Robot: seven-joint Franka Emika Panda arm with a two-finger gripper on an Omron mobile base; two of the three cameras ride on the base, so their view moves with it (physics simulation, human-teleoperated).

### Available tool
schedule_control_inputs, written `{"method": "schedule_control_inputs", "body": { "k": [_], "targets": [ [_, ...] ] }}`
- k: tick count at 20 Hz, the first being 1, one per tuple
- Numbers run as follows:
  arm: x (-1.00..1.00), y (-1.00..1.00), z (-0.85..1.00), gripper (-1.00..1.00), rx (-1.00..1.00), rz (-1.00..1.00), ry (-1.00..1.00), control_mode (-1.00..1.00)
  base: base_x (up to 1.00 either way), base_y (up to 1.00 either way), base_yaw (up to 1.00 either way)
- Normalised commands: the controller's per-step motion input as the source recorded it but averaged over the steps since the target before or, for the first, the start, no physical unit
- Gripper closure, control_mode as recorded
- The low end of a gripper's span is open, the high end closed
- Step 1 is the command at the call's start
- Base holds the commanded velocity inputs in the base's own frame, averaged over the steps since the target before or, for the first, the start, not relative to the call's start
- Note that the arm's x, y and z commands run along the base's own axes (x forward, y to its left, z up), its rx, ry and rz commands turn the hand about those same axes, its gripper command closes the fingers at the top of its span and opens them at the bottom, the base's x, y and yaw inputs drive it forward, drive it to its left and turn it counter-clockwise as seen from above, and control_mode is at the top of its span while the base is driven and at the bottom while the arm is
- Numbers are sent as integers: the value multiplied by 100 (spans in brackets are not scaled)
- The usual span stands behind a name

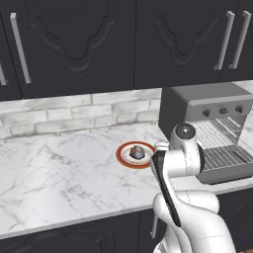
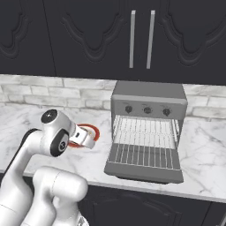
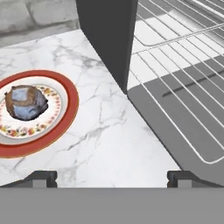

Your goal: Open the toaster oven door. Place the bread on the bottom rack in the toaster oven and place the steak on the top rack.

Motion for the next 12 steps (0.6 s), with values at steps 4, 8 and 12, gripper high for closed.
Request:
{"method": "schedule_control_inputs", "body": {
  "k": [4,8,12],
  "targets": [
    [27,48,26,-100,7,0,7,-100,0,0,0],
    [18,43,23,-100,10,1,10,-100,0,0,0],
    [15,32,1,-100,6,10,3,-100,0,0,0]
  ]
}}
